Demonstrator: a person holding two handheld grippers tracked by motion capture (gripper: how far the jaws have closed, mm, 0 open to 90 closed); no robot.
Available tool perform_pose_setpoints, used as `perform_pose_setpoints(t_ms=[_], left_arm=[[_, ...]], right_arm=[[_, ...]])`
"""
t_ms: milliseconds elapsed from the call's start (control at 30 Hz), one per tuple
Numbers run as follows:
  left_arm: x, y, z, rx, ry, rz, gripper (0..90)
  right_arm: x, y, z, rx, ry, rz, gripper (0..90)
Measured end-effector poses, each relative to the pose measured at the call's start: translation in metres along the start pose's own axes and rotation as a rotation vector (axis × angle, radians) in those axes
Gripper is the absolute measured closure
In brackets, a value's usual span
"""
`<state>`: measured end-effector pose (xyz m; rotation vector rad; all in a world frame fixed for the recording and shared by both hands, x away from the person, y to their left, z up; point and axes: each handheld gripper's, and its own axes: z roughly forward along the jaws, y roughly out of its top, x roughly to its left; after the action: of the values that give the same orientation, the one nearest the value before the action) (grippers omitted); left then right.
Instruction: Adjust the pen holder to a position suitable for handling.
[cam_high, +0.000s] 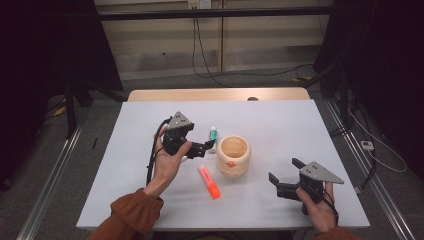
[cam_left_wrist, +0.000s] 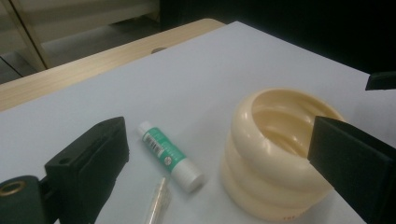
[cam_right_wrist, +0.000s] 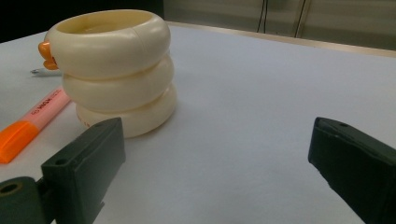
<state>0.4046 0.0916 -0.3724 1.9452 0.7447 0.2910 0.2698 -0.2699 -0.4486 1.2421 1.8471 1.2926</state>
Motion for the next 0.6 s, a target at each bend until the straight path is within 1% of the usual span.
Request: perform_pose_setpoints(t_ms=[33, 133, 200, 300, 367, 433, 533, 600], left_arm=[[0.000, -0.002, -0.003, -0.007, 0.001, -0.002, 5.0], [0.002, -0.008, -0.010, -0.007, 0.020, 0.001, 5.2], [0.004, -0.011, -0.014, -0.008, 0.019, -0.003, 5.7], [0.006, -0.015, -0.021, -0.024, 0.042, -0.011, 5.7], [0.006, -0.017, -0.024, -0.020, 0.065, 0.009, 5.8], [0.006, -0.020, -0.027, -0.016, 0.054, 0.002, 5.7], [0.005, -0.025, -0.032, -0.022, 0.059, 0.003, 5.7], [0.007, -0.029, -0.036, -0.015, 0.055, -0.001, 5.7]], right_arm=[[0.000, 0.000, 0.000, 0.000, 0.000, 0.000, 3.6], [0.000, 0.000, 0.000, -0.001, 0.001, 0.000, 3.7], [0.000, 0.000, 0.000, 0.000, 0.001, 0.000, 3.7], [0.000, 0.000, 0.000, 0.000, 0.001, 0.000, 3.7], [0.000, 0.000, 0.000, -0.001, 0.000, -0.001, 3.6], [0.000, 0.000, 0.000, -0.001, 0.001, -0.001, 3.6], [0.000, 0.000, 0.000, -0.001, 0.001, -0.001, 3.7], [0.000, 0.000, 0.000, 0.000, 0.001, 0.000, 3.7]])
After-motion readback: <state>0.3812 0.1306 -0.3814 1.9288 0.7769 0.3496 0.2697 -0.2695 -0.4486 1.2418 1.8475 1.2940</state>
